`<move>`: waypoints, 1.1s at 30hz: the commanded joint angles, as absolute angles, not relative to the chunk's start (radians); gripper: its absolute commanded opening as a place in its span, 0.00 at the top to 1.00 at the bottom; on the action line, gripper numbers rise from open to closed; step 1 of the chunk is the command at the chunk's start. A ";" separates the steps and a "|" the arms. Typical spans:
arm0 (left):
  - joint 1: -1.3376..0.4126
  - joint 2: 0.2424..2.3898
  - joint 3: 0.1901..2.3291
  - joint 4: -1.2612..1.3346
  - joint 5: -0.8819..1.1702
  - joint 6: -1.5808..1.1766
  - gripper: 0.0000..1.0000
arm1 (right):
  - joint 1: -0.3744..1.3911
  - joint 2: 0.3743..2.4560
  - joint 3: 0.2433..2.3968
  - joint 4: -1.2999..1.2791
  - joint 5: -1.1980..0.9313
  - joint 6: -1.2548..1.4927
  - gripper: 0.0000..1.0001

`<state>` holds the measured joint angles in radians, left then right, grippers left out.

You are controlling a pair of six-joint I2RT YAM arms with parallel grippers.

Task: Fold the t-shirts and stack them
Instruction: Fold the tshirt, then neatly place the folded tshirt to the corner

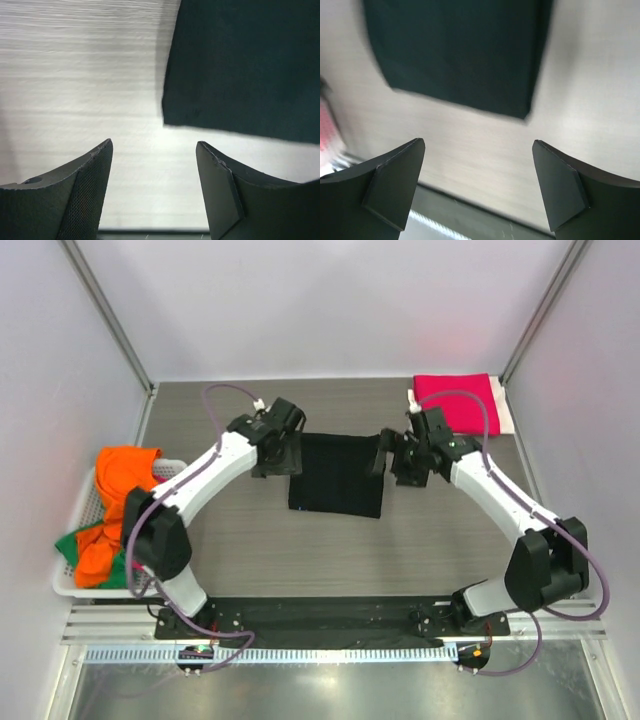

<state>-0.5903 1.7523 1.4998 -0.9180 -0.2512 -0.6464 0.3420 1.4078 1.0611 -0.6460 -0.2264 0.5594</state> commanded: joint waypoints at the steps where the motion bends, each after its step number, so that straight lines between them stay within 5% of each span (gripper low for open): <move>1: -0.592 1.614 1.503 -1.045 -0.287 -0.589 0.31 | 0.325 1.477 1.202 -0.643 -0.181 0.505 0.04; 12: -0.592 1.220 1.207 -1.071 -0.252 -0.632 0.31 | 0.207 1.874 1.454 -0.534 -0.291 0.394 0.14; 23: -0.592 1.049 1.054 -1.040 -0.275 -0.629 0.32 | 0.129 2.120 1.516 -0.372 -0.423 0.388 0.19; 33: -0.592 0.939 0.973 -0.963 -0.281 -0.607 0.32 | 0.124 2.175 1.419 -0.157 -0.577 0.469 0.61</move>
<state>-0.5907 0.9661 0.9844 -1.0306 -0.2668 -0.6216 0.1204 2.1513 1.4681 -0.2420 -0.5285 0.4343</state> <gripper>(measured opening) 0.682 0.416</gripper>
